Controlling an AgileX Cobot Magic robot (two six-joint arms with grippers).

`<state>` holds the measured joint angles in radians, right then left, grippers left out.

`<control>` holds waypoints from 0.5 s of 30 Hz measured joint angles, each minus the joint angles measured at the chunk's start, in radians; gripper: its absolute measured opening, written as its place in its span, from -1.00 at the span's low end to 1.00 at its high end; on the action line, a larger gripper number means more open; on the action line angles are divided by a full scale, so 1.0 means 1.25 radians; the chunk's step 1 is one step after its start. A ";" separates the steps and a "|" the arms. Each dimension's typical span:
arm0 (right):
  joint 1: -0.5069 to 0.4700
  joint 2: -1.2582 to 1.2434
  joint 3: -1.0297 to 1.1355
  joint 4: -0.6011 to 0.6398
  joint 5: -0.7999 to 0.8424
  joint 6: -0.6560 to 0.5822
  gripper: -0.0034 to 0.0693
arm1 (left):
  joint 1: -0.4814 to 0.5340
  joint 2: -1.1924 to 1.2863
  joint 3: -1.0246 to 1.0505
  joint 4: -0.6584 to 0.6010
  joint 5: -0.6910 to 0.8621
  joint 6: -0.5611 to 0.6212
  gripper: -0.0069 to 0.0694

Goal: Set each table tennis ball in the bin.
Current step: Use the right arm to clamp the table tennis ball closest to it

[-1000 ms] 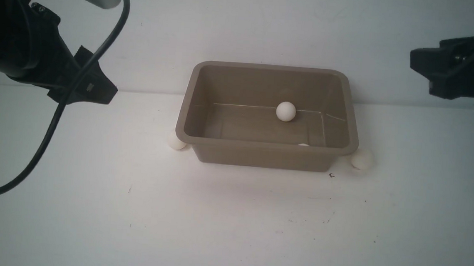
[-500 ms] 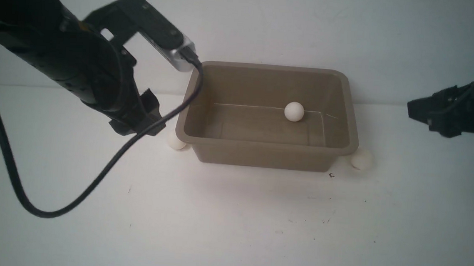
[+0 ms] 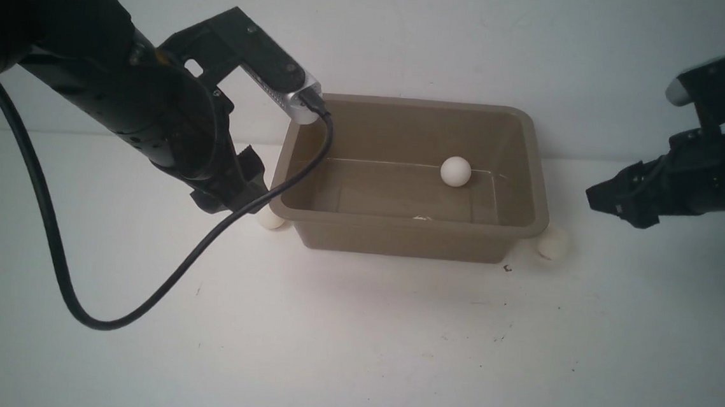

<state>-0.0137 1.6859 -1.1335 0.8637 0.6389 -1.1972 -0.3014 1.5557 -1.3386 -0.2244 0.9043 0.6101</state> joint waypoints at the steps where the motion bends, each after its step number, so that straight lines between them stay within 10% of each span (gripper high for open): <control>1: 0.000 0.017 -0.007 -0.001 -0.004 -0.001 0.46 | 0.000 0.000 0.000 0.000 0.000 0.000 0.41; 15: 0.000 0.162 -0.062 0.002 -0.011 -0.043 0.49 | 0.000 0.000 0.000 -0.003 0.000 0.000 0.41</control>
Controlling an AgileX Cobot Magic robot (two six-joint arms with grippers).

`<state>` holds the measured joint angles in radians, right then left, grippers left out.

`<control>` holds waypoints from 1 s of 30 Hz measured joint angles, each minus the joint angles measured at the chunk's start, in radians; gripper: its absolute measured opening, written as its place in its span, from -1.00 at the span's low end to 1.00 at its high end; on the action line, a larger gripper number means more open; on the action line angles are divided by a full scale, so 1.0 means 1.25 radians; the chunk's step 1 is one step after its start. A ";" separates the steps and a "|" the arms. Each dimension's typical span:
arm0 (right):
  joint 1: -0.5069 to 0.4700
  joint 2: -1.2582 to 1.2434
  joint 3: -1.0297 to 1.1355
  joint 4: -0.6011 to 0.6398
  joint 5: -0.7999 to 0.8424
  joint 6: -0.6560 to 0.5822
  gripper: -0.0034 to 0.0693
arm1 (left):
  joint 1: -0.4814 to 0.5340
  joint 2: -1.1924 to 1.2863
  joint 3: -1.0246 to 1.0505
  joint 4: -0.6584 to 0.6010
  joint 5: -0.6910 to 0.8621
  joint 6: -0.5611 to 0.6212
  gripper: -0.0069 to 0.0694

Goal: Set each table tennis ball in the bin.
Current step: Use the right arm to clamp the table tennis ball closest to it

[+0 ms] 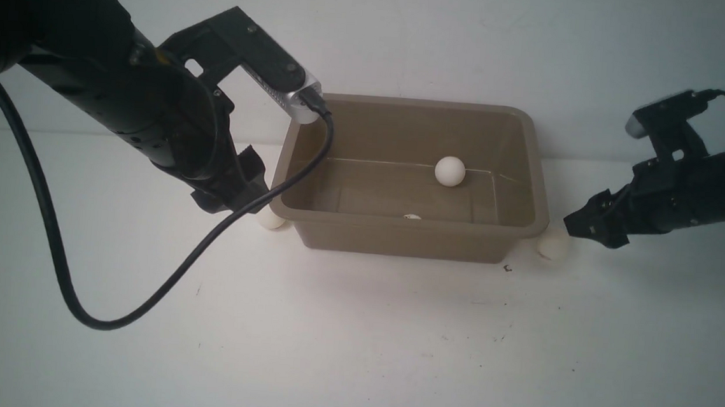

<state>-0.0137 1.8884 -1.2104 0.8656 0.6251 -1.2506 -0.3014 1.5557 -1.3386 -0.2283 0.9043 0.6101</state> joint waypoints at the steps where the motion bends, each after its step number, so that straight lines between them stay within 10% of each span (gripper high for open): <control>1: 0.000 0.012 0.000 0.004 0.000 -0.011 0.49 | 0.000 0.000 0.000 0.000 0.000 0.000 0.41; 30: 0.062 0.098 -0.005 0.104 -0.115 -0.108 0.48 | 0.000 0.000 0.000 -0.005 0.000 0.000 0.41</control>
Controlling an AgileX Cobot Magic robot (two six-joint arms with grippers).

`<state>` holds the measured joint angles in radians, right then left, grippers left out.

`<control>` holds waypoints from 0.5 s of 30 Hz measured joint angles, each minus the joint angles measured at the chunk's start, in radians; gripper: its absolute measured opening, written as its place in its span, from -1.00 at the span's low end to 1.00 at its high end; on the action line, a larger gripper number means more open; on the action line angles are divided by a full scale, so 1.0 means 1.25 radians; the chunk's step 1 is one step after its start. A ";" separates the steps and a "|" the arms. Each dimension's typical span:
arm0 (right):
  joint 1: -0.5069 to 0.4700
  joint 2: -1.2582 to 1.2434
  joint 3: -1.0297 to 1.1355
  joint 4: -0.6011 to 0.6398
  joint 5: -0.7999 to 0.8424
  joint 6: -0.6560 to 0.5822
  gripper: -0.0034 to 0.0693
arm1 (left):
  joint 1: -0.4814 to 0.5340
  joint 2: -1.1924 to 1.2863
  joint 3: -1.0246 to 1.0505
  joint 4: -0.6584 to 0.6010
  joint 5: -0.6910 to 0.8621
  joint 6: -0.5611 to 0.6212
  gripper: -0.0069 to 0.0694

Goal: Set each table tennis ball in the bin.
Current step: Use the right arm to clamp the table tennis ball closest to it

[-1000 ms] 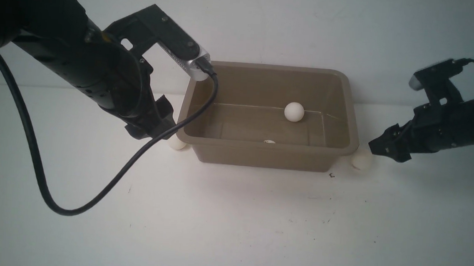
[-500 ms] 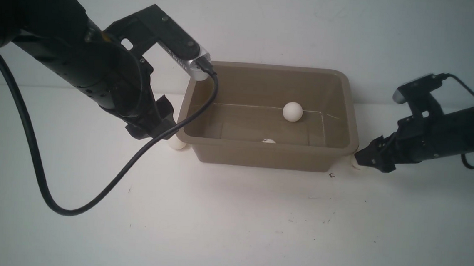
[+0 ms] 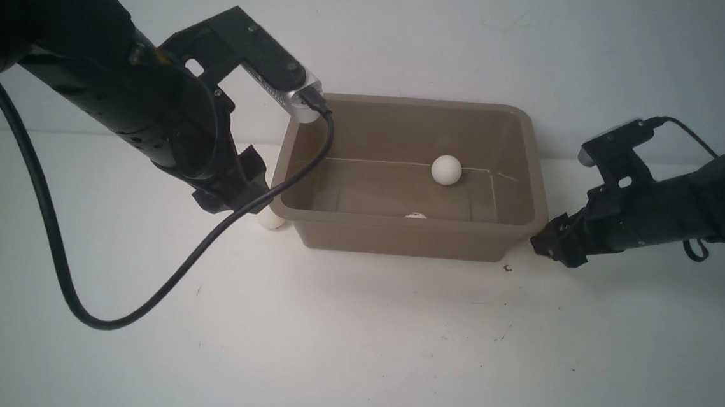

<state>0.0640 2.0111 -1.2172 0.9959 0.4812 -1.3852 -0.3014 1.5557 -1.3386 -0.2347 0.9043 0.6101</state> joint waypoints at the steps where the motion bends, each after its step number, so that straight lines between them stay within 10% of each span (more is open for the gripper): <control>1: 0.000 0.000 0.000 0.000 -0.002 -0.004 0.47 | 0.000 0.000 0.000 0.000 0.000 0.000 0.41; 15: 0.000 0.000 0.000 0.003 -0.012 -0.004 0.34 | 0.000 0.000 0.000 0.000 0.000 0.000 0.41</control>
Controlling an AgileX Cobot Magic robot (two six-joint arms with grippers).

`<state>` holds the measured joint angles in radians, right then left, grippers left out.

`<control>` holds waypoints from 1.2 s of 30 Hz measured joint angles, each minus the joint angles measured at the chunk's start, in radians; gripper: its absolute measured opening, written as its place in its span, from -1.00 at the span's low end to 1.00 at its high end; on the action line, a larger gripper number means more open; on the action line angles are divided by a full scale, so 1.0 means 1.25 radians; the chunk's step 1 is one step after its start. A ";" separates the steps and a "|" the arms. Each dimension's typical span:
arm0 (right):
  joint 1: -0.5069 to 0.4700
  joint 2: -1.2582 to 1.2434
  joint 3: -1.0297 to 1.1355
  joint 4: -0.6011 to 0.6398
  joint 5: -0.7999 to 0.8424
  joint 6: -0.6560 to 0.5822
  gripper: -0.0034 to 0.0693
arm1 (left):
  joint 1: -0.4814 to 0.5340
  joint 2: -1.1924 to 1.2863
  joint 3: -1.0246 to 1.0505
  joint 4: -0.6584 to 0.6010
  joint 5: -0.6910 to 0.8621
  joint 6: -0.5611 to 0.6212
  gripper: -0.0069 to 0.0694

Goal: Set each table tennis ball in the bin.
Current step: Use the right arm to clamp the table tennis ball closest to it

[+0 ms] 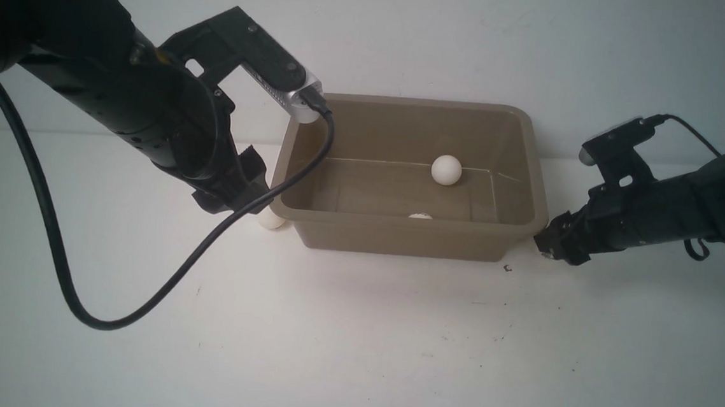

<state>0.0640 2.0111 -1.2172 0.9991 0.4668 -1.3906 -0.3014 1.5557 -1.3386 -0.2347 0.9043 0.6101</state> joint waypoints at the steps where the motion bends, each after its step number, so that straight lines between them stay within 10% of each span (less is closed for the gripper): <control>1: 0.000 0.000 0.000 0.000 0.000 0.005 0.33 | 0.000 0.000 0.000 -0.001 0.001 0.000 0.41; 36: 0.000 0.043 0.000 0.027 0.028 0.047 0.22 | 0.000 0.000 0.000 -0.001 0.001 0.000 0.41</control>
<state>0.0640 2.0647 -1.2176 1.0325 0.5017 -1.3316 -0.3014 1.5557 -1.3386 -0.2355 0.9061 0.6101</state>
